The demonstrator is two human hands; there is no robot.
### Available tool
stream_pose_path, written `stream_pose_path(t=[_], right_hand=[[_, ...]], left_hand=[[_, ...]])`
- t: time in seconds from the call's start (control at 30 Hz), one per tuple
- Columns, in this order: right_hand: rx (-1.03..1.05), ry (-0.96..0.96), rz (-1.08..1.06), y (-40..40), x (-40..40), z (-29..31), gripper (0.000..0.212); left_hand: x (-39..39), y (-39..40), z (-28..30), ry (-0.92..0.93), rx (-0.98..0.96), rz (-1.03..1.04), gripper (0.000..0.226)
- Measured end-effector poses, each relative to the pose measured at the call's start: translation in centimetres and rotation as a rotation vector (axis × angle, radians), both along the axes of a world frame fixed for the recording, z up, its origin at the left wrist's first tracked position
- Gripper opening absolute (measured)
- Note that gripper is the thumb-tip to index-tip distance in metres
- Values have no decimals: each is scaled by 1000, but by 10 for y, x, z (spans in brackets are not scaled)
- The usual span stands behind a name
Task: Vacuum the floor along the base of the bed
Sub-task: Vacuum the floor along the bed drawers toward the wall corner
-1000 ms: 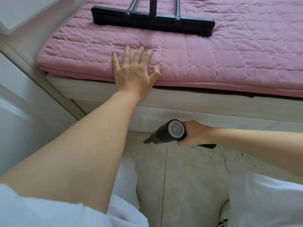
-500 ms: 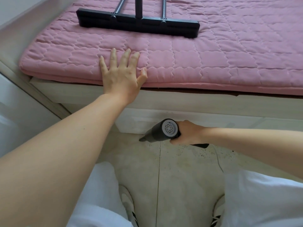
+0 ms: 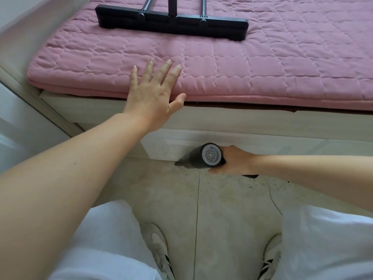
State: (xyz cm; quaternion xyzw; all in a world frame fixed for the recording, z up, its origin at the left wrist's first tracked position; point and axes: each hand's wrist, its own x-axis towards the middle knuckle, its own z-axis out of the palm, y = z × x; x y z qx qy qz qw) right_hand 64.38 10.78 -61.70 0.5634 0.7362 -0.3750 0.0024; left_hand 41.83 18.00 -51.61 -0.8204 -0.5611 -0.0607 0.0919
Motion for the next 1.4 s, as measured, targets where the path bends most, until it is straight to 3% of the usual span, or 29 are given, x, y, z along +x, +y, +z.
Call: stream_pose_path(t=[0.27, 0.63, 1.4], right_hand=[[-14, -11, -7, -5, -17, -5, 70], [52, -70, 61, -13, -44, -16, 51], [19, -47, -15, -23, 5, -1, 71]], left_hand=[[1, 4, -6, -19, -21, -16, 74], [1, 3, -6, 3, -9, -9, 75], [20, 4, -5, 147, 78, -186, 81]])
